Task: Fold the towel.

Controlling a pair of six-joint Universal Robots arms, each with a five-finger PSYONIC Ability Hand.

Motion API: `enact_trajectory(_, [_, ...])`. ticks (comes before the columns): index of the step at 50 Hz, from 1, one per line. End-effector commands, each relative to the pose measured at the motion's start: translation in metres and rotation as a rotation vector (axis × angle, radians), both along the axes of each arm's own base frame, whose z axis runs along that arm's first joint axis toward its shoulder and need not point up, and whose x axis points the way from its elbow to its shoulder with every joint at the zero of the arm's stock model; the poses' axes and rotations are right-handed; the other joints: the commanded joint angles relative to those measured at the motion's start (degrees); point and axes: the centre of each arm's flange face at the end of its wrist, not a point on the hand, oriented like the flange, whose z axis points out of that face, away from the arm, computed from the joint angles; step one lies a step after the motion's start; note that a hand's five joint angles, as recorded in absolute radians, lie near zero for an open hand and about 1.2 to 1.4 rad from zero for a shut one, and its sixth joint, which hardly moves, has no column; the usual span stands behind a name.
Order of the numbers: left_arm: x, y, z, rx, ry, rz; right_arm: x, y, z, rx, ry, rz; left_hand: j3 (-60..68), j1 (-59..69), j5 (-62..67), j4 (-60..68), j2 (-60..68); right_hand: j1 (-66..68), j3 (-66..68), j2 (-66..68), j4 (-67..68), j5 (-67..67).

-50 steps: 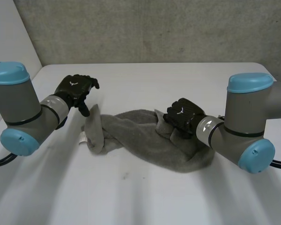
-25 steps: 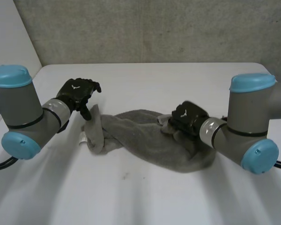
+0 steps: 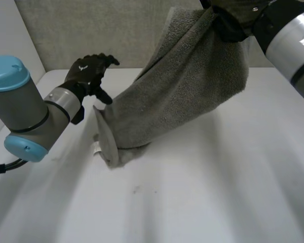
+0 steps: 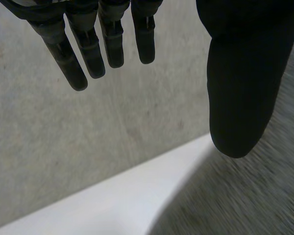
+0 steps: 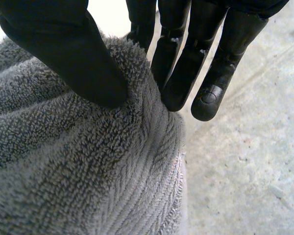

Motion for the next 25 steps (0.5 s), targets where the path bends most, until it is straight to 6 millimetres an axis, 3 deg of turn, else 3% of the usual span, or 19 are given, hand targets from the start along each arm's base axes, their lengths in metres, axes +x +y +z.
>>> enact_trajectory(1, [-0.012,0.007,-0.002,0.023,0.037,-0.109,-0.016,0.007,-0.012,0.036,0.03,-0.009,2.13,1.82,2.2,2.16,2.11,26.33,12.14,13.16,11.8,15.1])
enact_trajectory(5, [-0.021,0.012,-0.023,0.076,0.022,-0.141,-0.025,-0.003,-0.02,0.06,0.037,-0.05,3.31,3.0,3.38,3.33,3.28,26.33,12.14,13.16,11.8,15.1])
enact_trajectory(7, [-0.032,0.024,-0.046,0.149,-0.012,-0.174,-0.028,-0.006,-0.024,0.072,0.041,-0.067,8.33,8.01,8.4,8.35,8.3,26.33,12.14,13.16,11.8,15.1])
enact_trajectory(10, [-0.032,0.031,-0.062,0.208,-0.04,-0.181,-0.029,-0.007,-0.026,0.08,0.042,-0.07,12.38,12.07,12.45,12.4,12.35,26.33,12.14,13.16,11.8,15.1])
enact_trajectory(19, [-0.032,0.032,-0.082,0.238,-0.076,-0.183,-0.029,-0.006,-0.034,0.105,0.052,-0.065,16.26,15.95,16.34,16.29,16.24,26.33,12.14,13.16,11.8,15.1])
enact_trajectory(25, [-0.037,0.03,-0.097,0.24,-0.093,-0.197,-0.03,0.0,-0.035,0.106,0.053,-0.059,1.01,0.7,1.08,1.03,0.98,26.33,12.14,13.16,11.8,15.1])
